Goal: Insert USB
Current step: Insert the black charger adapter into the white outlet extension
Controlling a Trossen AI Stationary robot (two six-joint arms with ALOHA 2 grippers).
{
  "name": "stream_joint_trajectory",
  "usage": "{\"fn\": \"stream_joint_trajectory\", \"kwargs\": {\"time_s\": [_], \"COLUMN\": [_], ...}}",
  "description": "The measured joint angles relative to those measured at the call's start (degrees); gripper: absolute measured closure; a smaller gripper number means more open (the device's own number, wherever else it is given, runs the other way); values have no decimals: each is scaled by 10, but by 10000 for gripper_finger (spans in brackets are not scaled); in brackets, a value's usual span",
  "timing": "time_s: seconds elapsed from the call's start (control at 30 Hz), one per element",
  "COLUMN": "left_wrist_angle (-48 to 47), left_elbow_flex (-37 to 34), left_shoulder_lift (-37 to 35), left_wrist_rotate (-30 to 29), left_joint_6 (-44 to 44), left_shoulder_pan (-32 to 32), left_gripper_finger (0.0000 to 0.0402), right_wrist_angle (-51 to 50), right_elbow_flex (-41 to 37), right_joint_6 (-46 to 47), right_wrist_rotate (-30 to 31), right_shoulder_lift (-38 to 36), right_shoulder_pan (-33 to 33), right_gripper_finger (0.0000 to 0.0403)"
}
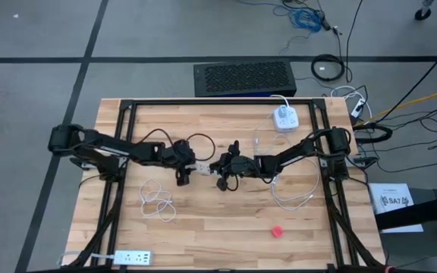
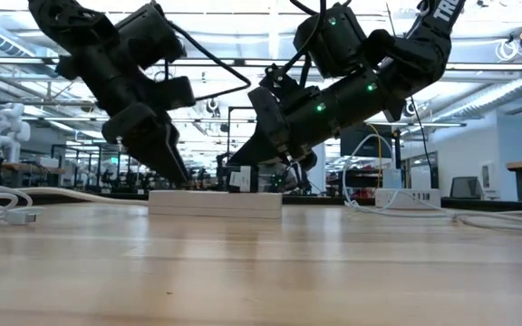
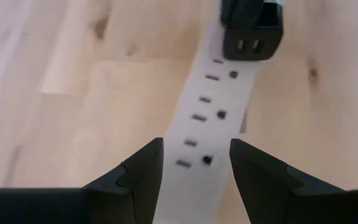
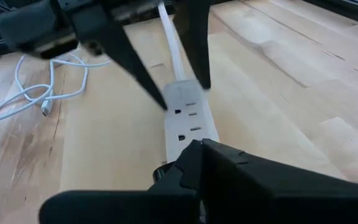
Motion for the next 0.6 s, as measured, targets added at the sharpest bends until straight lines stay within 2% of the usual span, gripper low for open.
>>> {"fn": "stream_joint_trajectory", "kwargs": {"time_s": [0.23,0.6], "left_wrist_angle": [-81,-43], "left_elbow_flex": [1,-3], "left_shoulder_lift": [-21,32], "left_wrist_rotate": [-40,-38], "left_joint_6": [0,-1], "left_shoulder_pan": [0,0], "left_gripper_finger": [210,210], "right_wrist_angle": [-2,-5], "right_elbow_flex": [0,0], "right_joint_6": [0,0], "right_wrist_rotate": [0,0], "right_shoulder_lift": [0,0], "right_shoulder_pan": [0,0], "right_gripper_finger": [402,403]}}
